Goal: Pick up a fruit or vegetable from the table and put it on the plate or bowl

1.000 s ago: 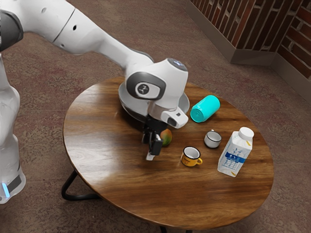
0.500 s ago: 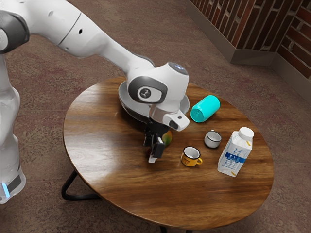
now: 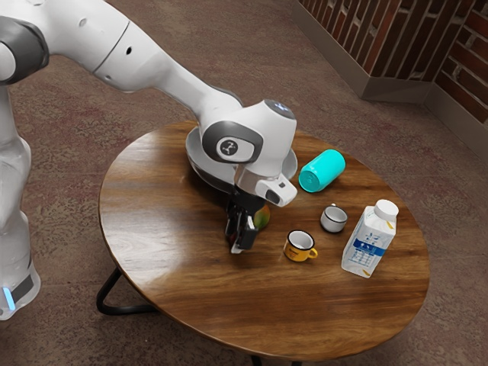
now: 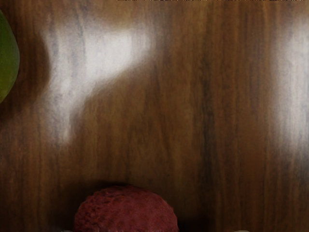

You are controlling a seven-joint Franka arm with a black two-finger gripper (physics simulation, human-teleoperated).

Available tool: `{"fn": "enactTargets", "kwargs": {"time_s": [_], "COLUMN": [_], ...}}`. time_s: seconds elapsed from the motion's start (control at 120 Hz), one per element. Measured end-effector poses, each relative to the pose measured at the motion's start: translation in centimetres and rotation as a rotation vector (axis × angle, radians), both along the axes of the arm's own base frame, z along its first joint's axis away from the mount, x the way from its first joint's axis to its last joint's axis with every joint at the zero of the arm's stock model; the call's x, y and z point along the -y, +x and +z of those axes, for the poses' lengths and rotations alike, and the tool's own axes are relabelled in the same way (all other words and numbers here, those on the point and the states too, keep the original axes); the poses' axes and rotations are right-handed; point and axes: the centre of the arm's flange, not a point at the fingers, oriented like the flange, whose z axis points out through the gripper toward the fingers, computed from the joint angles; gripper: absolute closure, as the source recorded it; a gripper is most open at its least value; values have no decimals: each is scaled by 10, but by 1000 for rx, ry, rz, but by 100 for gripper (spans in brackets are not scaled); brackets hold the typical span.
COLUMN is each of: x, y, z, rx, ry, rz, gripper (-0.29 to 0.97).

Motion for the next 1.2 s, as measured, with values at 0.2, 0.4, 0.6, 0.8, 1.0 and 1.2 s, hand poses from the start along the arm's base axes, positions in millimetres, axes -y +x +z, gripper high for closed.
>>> {"fn": "enactTargets", "kwargs": {"time_s": [0.2,0.4,0.6,0.8,1.0,1.2], "x": [-8,-6,-9,-12,-11,-91], "y": [2,2,3,15,31,38], "z": [0,-1,1,26,84,160], "rx": [0,-2,6,53,131,213], "ry": [1,2,2,1,20,67], "rz": [15,13,22,27,6,118], "gripper": [38,43,47,48,48,48]}}
